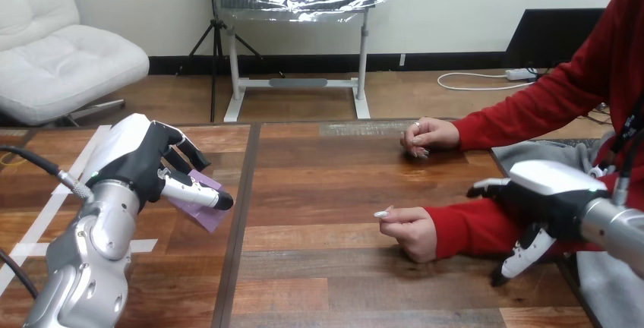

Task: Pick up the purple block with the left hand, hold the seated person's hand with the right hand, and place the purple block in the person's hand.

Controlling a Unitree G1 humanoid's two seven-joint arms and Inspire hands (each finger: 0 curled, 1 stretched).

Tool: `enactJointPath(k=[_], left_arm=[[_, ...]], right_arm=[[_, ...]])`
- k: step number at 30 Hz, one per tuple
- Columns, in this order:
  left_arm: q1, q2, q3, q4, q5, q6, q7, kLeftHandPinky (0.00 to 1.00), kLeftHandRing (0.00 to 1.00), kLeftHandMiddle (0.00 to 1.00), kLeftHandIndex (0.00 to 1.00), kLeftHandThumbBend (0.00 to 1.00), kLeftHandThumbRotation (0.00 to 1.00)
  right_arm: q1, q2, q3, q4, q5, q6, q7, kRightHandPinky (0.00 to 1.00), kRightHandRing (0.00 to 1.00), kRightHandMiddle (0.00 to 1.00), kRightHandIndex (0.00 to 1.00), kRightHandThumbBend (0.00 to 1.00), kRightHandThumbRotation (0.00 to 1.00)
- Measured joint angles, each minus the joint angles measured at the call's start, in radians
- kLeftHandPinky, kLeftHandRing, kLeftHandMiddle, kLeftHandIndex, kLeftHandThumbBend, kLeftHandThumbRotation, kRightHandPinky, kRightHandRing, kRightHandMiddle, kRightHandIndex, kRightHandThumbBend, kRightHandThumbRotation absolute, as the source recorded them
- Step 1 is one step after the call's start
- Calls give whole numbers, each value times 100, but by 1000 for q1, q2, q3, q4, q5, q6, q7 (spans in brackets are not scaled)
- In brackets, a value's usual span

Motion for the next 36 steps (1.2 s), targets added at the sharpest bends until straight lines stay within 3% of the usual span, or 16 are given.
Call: enactJointPath(k=[5, 19, 25, 36], left_arm=[[0, 0, 0, 0, 0, -2, 3, 22, 29, 38, 46, 75, 0], [0, 1, 0, 0, 5, -18, 18, 25, 32, 41, 46, 75, 0], [1, 1, 0, 0, 5, -14, 17, 28, 35, 43, 46, 75, 0], [5, 1, 3, -4, 2, -3, 17, 30, 37, 45, 47, 73, 0]], right_arm=[[-3, 8, 19, 5, -11, 20, -22, 79, 84, 85, 85, 100, 16], [-47, 29, 78, 47, -90, 79, -161, 67, 75, 77, 78, 99, 9], [-68, 44, 100, 90, -99, 80, -213, 62, 71, 73, 74, 91, 11], [-84, 47, 122, 142, -102, 67, -260, 58, 67, 69, 68, 76, 13]])
